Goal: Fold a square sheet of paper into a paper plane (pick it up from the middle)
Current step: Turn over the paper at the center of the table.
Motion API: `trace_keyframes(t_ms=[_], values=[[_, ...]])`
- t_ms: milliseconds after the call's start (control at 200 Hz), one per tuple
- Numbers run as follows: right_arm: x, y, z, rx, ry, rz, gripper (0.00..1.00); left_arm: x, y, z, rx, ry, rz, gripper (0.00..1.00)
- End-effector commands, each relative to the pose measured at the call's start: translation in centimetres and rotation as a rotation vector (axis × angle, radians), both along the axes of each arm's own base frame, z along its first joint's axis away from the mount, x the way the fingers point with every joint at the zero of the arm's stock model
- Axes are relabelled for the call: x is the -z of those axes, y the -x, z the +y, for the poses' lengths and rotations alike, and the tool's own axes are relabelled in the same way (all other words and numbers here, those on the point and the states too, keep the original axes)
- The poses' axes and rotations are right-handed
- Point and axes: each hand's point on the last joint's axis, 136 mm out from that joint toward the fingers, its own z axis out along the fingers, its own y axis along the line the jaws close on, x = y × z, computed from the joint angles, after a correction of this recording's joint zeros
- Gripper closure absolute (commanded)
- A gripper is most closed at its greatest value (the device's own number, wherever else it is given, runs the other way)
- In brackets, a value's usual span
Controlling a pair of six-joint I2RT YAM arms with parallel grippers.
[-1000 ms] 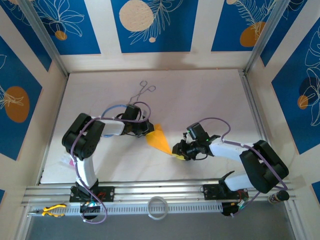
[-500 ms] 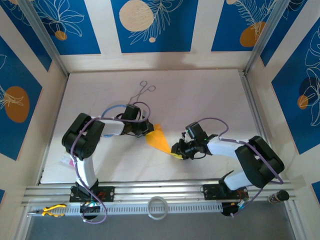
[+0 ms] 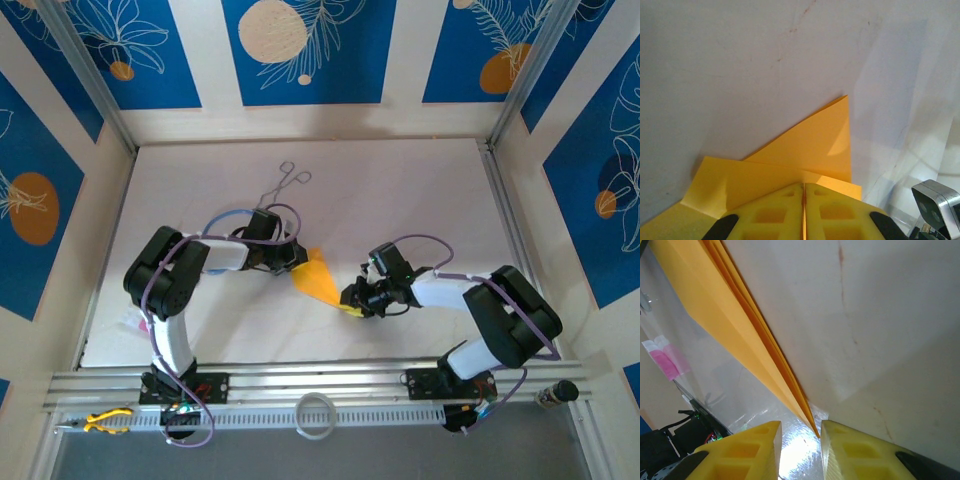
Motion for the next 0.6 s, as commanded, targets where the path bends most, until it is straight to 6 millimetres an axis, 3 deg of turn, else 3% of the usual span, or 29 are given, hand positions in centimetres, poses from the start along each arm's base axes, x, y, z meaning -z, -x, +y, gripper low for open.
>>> trace_keyframes(t_ms=[0, 590], values=[[-0.32, -0.13, 0.79, -0.019, -0.022, -0.002, 0.73, 1.8, 1.12, 1.58, -0.03, -0.051, 0.069, 0.89], [-1.11, -0.82, 1.17, -0.009, -0.065, -0.057, 0.73, 1.67, 1.01, 1.54, -0.03, -0.049, 0.067, 0.89]])
